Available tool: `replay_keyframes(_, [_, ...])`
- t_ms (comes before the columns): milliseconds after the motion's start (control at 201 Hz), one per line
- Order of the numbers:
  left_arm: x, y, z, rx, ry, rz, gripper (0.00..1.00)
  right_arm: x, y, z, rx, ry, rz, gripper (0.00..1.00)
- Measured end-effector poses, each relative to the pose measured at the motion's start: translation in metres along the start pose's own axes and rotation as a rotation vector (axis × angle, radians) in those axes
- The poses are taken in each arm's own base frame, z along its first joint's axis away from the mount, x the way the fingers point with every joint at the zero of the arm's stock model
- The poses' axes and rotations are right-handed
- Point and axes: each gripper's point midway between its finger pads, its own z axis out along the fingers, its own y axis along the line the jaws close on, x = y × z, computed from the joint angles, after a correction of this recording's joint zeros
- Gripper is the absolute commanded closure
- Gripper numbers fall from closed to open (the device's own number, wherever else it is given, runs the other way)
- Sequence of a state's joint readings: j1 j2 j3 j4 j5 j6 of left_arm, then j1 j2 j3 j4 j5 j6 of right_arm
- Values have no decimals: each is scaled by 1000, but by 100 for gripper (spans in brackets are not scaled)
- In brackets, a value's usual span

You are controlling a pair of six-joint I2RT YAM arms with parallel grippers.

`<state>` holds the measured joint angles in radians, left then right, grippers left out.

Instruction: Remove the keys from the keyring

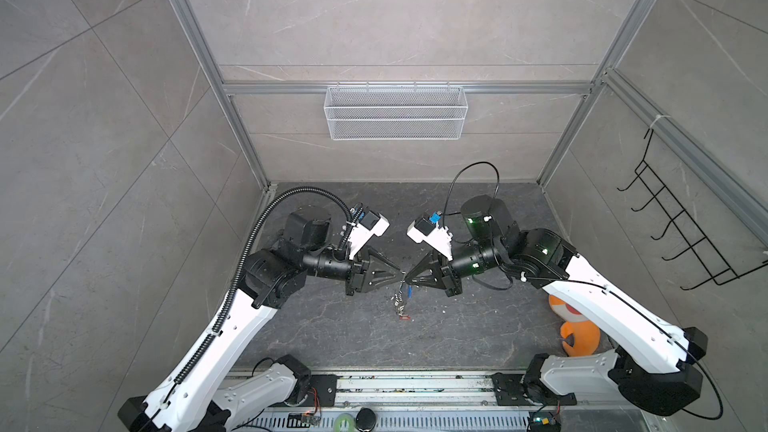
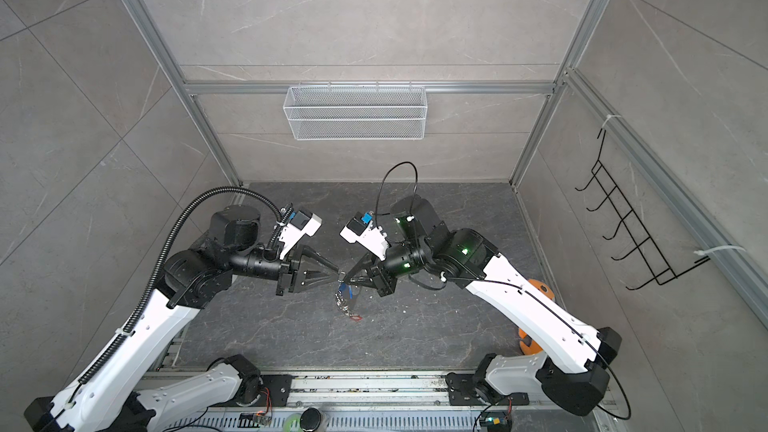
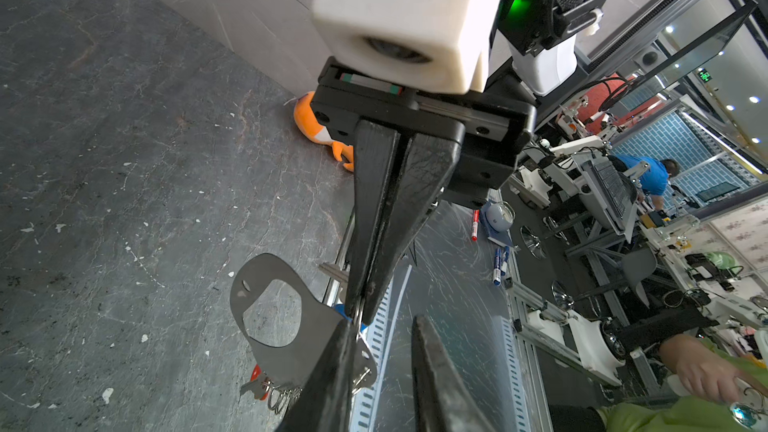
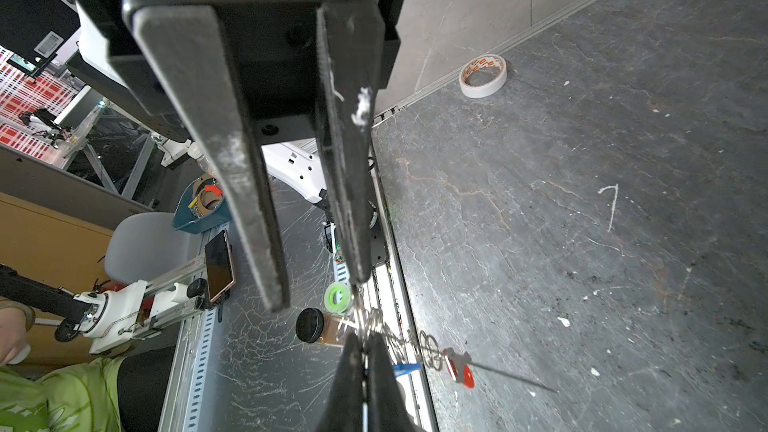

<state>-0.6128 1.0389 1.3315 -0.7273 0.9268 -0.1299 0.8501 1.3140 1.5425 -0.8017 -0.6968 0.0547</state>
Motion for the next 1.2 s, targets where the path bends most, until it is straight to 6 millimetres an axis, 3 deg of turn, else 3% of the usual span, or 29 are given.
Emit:
replay_keyframes(394, [1,4,3,-2,10,-10,80,-3,0,1,-4,-2,-1,100])
replay_keyframes(628, [0,5,3,-5,3,-4,100,-5,1,0,-4,-7,-5,100])
replay_keyframes(767, [-2,6,3,-8,-22,17,100,-6,0,0,-2,-11,-3,100])
replay_keyframes(942, [-2,6,-1,-28,-91,67,100,-14,0,0,1,-61,-37,68])
replay_keyframes(1201, [-9,-1,-9,-40,-177,125,100,-26,10,-23,43,-234,-149,59])
